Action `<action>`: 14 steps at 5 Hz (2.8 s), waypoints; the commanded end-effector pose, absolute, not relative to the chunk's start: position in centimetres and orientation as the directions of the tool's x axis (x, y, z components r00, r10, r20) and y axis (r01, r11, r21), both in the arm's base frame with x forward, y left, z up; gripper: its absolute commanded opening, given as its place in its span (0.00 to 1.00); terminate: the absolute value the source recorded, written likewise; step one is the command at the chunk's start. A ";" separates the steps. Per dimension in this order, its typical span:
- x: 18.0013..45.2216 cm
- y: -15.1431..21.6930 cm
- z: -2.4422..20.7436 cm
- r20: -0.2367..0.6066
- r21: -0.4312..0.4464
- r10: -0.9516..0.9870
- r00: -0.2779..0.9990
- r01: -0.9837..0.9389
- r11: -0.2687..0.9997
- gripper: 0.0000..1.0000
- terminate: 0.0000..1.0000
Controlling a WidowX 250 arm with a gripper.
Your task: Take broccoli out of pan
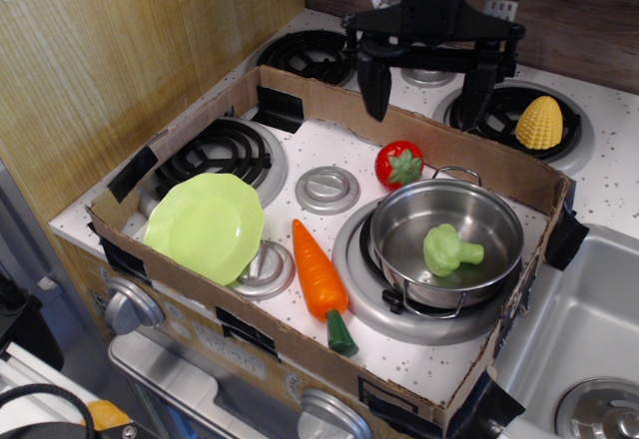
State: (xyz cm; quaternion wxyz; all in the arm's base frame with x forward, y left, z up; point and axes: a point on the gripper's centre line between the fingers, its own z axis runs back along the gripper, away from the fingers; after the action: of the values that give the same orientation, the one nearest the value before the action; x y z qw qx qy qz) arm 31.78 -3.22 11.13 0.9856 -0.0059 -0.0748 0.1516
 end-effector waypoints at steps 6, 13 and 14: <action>30.5 -7.3 5.8 0.134 -0.058 0.527 0.839 -0.524 0.850 1.00 0.00; 30.3 -4.2 11.9 0.080 -0.043 0.659 0.748 -0.658 0.752 0.00 0.00; 28.8 -0.5 11.9 0.086 -0.091 0.677 0.731 -0.671 0.736 0.00 0.00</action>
State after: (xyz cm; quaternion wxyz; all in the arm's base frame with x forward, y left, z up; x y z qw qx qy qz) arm 28.02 -0.71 10.22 0.9312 -0.0187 -0.0329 0.3626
